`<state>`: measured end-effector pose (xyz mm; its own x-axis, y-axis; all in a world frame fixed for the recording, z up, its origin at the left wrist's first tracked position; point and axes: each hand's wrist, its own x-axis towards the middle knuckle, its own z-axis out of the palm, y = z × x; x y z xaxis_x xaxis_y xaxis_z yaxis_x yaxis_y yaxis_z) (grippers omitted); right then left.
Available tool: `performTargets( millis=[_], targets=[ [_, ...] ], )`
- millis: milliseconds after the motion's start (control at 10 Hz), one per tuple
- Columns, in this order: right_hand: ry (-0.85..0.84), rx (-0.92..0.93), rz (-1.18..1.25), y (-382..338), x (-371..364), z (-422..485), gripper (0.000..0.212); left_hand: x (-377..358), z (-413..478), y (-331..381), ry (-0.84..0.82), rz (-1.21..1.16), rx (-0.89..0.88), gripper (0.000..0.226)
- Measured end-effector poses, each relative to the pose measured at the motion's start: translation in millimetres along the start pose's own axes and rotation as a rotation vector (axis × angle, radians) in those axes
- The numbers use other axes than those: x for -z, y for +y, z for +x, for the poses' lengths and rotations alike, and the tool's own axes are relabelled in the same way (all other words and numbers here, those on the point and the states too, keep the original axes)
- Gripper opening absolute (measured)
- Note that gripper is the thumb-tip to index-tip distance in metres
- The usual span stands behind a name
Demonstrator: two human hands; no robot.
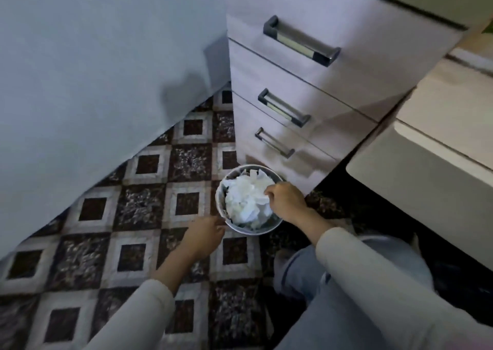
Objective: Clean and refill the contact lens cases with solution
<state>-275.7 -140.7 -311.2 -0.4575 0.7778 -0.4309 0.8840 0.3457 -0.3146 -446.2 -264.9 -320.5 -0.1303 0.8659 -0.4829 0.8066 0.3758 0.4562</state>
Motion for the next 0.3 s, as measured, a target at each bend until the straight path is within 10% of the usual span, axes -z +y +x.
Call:
performTargets(
  millis=[300],
  targets=[
    [-0.097, 0.015, -0.068, -1, -48, 66, 0.038, -19, 26, -39, -0.036, -0.079, 0.113, 0.033]
  ],
)
